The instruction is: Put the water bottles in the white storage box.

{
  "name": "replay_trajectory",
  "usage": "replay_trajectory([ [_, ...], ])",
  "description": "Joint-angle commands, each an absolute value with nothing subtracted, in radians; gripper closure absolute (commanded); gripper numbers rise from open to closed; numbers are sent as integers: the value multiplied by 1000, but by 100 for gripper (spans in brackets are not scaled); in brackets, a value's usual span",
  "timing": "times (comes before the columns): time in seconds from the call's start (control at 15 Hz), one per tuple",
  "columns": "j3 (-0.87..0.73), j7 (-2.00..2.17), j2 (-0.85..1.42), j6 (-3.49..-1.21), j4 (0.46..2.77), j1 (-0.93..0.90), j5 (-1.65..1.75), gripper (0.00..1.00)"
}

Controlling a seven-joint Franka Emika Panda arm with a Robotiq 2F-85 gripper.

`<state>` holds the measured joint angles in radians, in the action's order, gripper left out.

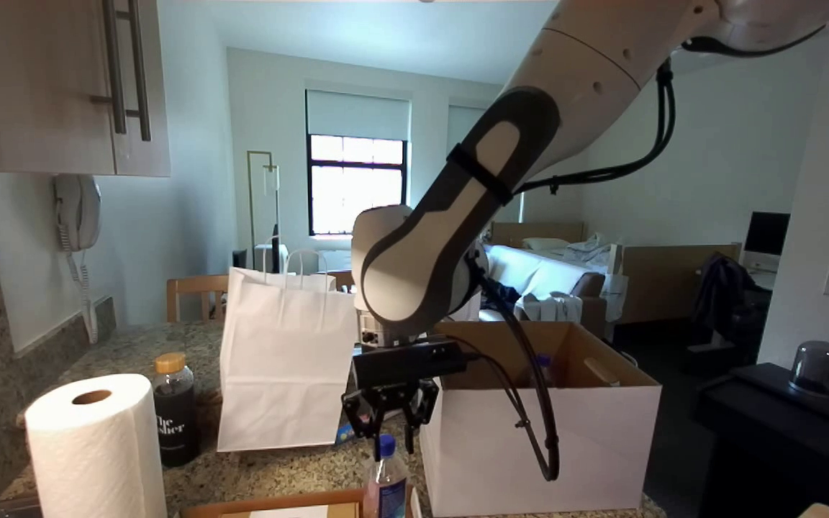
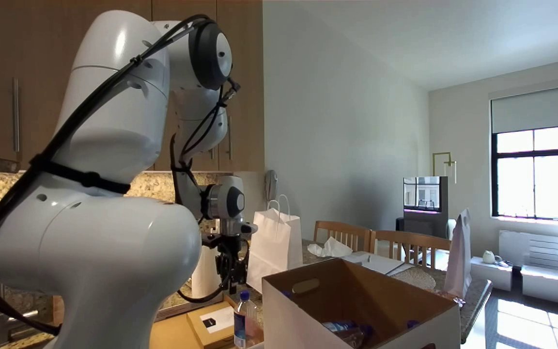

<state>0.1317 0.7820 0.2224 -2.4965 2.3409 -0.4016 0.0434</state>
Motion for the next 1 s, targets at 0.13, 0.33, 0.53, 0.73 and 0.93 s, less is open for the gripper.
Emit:
replay_trajectory([
  [0.13,151,734,219,-2522,2354,-327,1,8],
  [0.33,170,673,247,-2509,2325,-300,-55,0],
  [0.53,180,613,282,-2508,2295,-290,-111,0],
  [0.73,166,628,312,-2554,2280,-299,-128,0],
  [0.93,151,648,340,-2600,2269,-309,-115,0],
])
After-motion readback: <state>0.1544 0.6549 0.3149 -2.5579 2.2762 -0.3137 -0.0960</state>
